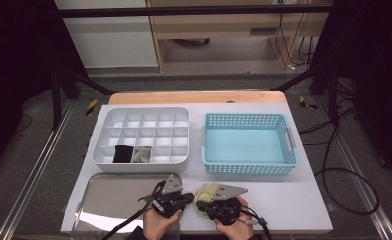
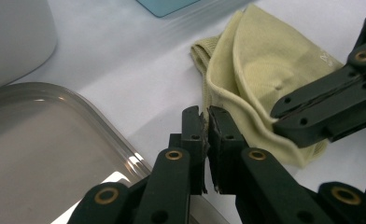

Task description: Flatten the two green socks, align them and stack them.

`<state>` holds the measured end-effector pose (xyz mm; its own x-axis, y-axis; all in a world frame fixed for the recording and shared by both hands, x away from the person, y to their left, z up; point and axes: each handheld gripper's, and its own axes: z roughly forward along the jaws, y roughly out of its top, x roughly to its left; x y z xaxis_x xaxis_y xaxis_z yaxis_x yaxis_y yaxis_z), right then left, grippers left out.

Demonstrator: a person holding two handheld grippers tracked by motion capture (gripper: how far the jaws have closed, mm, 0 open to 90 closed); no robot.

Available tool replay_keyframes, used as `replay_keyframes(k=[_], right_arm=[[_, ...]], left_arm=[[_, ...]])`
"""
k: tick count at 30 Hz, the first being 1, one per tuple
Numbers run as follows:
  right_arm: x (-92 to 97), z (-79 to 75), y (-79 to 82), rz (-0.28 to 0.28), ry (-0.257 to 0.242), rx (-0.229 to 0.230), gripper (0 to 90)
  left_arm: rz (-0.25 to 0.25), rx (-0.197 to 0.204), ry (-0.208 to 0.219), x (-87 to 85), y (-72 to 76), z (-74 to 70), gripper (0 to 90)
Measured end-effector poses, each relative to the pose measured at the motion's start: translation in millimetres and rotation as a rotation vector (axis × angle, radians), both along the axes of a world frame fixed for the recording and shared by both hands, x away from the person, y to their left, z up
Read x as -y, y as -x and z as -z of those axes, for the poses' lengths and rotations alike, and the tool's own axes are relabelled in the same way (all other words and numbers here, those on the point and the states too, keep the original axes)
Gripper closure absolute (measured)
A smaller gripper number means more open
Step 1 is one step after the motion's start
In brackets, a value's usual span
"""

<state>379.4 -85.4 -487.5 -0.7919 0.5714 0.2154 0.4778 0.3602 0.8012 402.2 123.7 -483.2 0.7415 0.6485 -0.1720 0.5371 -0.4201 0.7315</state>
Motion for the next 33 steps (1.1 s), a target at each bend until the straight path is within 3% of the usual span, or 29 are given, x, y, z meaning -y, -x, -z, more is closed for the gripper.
replay_keyframes(k=[5,8,13,15,17,19,21,25,30,33], right_arm=[[-2.5,3.3,1.1,-0.001,0.005,0.007,86.2],[-1.0,0.9,2.4,0.005,-0.018,-0.007,78.5],[9.0,-12.8,7.4,0.022,-0.064,0.020,72.6],[17.5,-19.0,8.2,0.044,-0.074,0.041,74.3],[28.0,-21.1,6.7,0.077,-0.083,0.066,81.4],[36.3,-17.9,4.3,0.113,-0.058,0.077,88.4],[40.0,-10.5,2.3,0.126,-0.035,0.071,90.0],[36.8,5.3,0.5,0.118,0.011,0.049,90.0],[31.2,5.8,0.9,0.092,-0.004,0.049,90.0],[36.9,-2.1,-1.5,0.098,-0.044,0.060,90.0]], left_arm=[[-0.005,0.002,-0.002,-0.9,-0.6,-0.4,84.8],[-0.003,0.001,0.001,-1.1,-0.7,-0.9,84.7],[-0.004,-0.001,-0.003,-1.0,-1.1,-0.1,84.6],[-0.003,-0.001,-0.003,-1.0,-1.1,-0.1,84.6],[-0.006,0.001,-0.004,-1.1,-1.3,-0.2,84.7],[-0.007,-0.001,-0.003,-1.3,-1.6,-0.2,84.7],[-0.008,-0.001,-0.001,-1.5,-1.6,-0.6,84.7],[-0.014,0.012,0.013,-2.9,-1.4,-4.6,84.6],[-0.040,0.053,0.059,-7.6,-1.3,-18.4,83.5],[-0.036,0.077,0.072,-5.8,0.3,-26.8,82.8]])
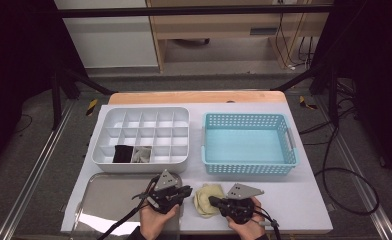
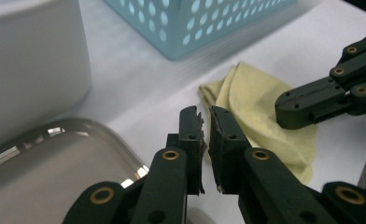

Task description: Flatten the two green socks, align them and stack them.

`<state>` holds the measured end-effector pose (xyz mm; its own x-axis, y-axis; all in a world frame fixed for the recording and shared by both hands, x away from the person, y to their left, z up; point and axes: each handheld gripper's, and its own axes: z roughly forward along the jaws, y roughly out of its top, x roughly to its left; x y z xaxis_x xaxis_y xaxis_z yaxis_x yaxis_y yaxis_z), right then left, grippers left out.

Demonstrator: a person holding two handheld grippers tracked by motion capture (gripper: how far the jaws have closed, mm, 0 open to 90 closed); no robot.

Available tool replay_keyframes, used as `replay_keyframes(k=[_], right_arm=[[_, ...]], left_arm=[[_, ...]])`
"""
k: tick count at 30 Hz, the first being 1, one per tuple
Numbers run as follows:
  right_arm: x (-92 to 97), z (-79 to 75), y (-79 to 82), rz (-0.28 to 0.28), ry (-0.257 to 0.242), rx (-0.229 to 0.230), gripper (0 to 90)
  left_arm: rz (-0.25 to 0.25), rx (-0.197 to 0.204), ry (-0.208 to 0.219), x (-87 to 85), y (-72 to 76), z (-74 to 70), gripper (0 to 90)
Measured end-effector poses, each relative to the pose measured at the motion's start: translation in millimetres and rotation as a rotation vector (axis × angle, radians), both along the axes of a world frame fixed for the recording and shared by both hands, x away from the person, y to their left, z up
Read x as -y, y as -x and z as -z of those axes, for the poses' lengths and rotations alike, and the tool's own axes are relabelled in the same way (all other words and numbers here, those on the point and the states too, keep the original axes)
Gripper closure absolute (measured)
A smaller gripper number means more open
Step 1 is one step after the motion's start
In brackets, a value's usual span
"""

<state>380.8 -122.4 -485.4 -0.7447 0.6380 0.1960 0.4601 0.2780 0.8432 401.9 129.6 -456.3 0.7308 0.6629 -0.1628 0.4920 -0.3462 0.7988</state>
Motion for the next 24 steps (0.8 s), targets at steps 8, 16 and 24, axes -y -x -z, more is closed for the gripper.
replay_keyframes(k=[8,16,24], right_arm=[[9.0,-0.3,-23.0,0.084,0.034,0.003,90.0],[10.1,-1.3,-20.3,0.085,0.018,-0.002,86.1],[34.0,-11.4,-2.1,0.122,-0.006,-0.008,72.4]], left_arm=[[0.044,0.042,-0.022,23.4,0.6,-7.6,80.1],[0.061,0.019,-0.119,36.3,-0.8,3.0,74.1],[0.073,0.006,-0.152,35.2,-0.8,9.1,70.8]])
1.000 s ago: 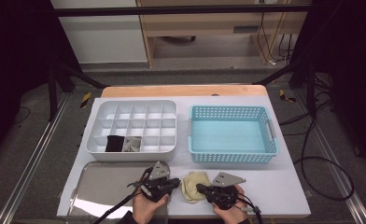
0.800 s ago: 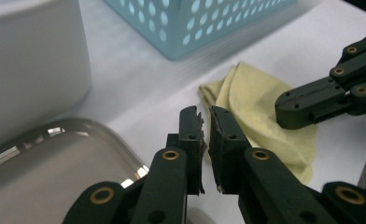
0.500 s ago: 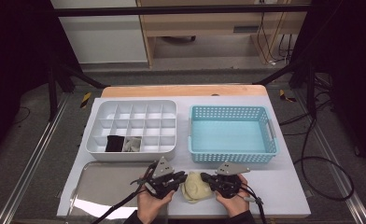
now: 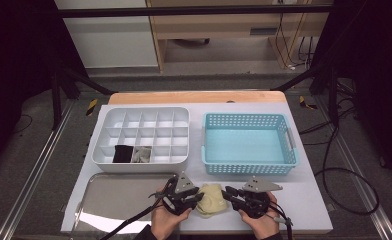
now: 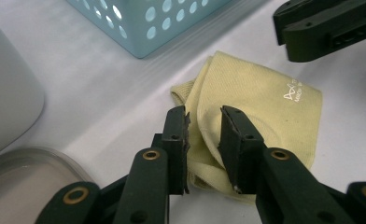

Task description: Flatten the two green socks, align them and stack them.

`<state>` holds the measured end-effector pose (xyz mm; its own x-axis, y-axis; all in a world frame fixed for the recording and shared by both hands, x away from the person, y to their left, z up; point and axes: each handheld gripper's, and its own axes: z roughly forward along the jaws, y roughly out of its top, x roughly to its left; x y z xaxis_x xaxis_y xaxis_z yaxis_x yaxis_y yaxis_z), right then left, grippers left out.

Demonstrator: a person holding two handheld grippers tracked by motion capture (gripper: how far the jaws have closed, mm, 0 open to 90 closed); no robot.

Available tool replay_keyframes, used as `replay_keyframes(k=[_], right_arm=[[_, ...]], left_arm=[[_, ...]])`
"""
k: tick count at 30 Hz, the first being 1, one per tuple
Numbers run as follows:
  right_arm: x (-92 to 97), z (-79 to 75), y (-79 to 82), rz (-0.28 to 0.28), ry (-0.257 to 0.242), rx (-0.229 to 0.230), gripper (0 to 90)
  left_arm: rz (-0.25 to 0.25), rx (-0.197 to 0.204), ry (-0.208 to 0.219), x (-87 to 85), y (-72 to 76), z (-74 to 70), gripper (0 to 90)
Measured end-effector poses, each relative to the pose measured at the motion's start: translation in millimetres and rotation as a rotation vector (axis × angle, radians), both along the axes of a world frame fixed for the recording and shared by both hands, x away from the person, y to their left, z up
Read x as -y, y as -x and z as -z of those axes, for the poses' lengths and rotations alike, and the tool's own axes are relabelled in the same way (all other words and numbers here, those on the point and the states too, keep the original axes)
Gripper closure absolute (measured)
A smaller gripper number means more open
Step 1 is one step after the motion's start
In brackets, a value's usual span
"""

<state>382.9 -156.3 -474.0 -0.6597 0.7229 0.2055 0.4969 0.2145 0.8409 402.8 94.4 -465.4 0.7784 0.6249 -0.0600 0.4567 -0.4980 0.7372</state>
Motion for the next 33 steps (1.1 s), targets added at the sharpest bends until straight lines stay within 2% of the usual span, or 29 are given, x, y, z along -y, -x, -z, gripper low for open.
replay_keyframes(k=[5,12,14,19,26,29,33], right_arm=[[3.6,9.4,6.3,-0.008,0.014,-0.035,68.2],[5.7,17.6,9.8,0.010,0.002,-0.070,66.0],[5.1,19.3,10.2,0.016,0.007,-0.097,64.6],[4.8,21.4,10.2,0.028,0.005,-0.107,64.4],[4.9,21.5,11.2,0.033,0.000,-0.111,66.6],[4.4,21.1,12.5,0.030,-0.003,-0.120,66.9],[4.1,21.3,12.7,0.032,-0.004,-0.123,67.9]], left_arm=[[0.003,-0.002,-0.003,0.0,0.4,3.8,70.6],[0.000,-0.004,0.001,0.3,0.5,6.6,70.9],[0.000,-0.005,0.000,0.5,0.3,7.5,71.3],[-0.004,-0.001,0.003,0.9,1.2,7.1,74.2],[-0.008,0.028,0.084,-4.9,2.1,-14.8,78.1],[0.019,0.019,0.090,3.1,3.2,-15.5,81.8],[0.054,-0.020,0.062,17.0,2.3,-3.5,87.0]])
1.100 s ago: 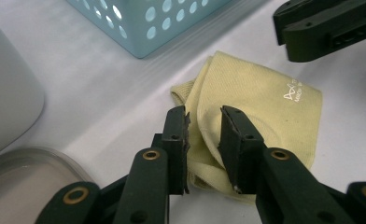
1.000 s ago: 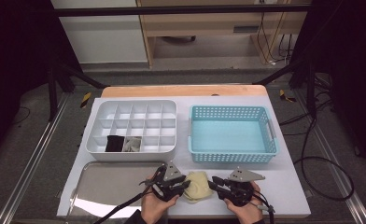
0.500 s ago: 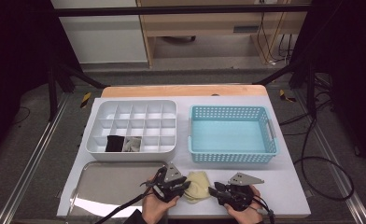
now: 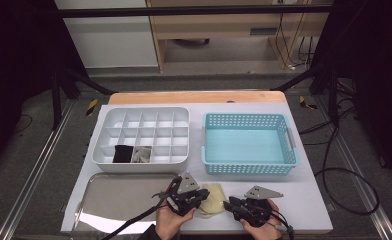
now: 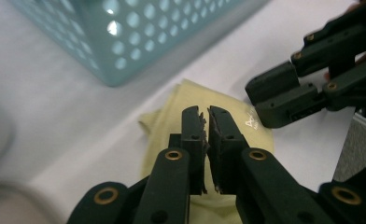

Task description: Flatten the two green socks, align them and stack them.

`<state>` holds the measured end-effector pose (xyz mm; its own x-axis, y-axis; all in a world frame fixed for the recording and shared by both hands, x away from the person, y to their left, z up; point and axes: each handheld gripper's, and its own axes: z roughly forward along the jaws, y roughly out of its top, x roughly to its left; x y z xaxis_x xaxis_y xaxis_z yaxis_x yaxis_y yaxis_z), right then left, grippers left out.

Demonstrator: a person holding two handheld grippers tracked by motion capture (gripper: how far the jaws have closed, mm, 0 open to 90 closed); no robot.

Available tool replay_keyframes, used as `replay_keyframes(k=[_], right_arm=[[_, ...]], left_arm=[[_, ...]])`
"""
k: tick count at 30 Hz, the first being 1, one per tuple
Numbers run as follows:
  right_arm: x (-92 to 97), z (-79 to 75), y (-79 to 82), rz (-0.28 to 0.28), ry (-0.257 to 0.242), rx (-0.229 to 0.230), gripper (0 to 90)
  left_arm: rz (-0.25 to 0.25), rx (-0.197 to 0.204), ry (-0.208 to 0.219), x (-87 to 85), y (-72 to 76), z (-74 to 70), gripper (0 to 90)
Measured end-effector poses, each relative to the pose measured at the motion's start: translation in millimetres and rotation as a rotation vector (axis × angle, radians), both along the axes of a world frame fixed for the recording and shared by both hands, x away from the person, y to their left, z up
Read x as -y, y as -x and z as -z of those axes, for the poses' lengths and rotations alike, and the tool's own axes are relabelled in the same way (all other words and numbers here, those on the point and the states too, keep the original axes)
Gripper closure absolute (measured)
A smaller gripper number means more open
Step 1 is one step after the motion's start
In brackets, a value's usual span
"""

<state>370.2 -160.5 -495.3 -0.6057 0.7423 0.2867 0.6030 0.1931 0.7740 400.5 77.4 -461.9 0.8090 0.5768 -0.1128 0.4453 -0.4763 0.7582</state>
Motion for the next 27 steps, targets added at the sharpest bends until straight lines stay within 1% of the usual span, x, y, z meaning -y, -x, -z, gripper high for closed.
replay_keyframes(k=[2,3,6,10,14,17,19,21,22,25,27], right_arm=[[-0.6,0.4,-0.2,0.001,-0.003,-0.001,68.8],[-0.7,0.5,-0.2,0.002,-0.005,-0.004,69.8],[-1.4,1.1,-1.5,0.003,-0.019,-0.018,73.7],[-3.7,1.8,-2.6,-0.008,-0.035,-0.034,81.4],[-3.5,0.8,-3.9,-0.019,-0.041,-0.037,85.4],[-3.8,-2.6,-3.6,-0.036,-0.031,-0.011,86.1],[-4.1,-7.5,-2.2,-0.052,-0.048,0.011,86.3],[-5.3,-13.1,-0.8,-0.078,-0.078,0.027,86.5],[-6.8,-15.1,-0.5,-0.096,-0.084,0.034,86.5],[-13.6,-17.1,0.2,-0.135,-0.084,0.036,86.5],[-15.9,-16.8,0.2,-0.145,-0.081,0.037,86.6]], left_arm=[[0.000,-0.014,-0.020,2.6,-2.4,6.3,88.6],[-0.002,-0.021,-0.023,3.5,-3.4,8.5,89.3],[-0.008,-0.026,-0.037,5.3,-4.9,13.3,89.6],[-0.019,-0.020,-0.041,6.4,-4.0,15.1,89.8],[-0.022,-0.047,-0.030,5.3,-6.6,15.5,89.8],[-0.030,-0.051,-0.019,5.5,-7.1,16.3,89.8],[-0.034,-0.051,-0.017,5.6,-6.8,16.5,89.9],[-0.036,-0.052,-0.013,5.7,-6.9,16.7,89.8],[-0.038,-0.056,-0.011,5.7,-7.1,16.7,89.8],[-0.039,-0.063,-0.007,5.4,-7.7,16.6,89.8],[-0.041,-0.068,-0.004,5.4,-7.8,16.6,89.7]])
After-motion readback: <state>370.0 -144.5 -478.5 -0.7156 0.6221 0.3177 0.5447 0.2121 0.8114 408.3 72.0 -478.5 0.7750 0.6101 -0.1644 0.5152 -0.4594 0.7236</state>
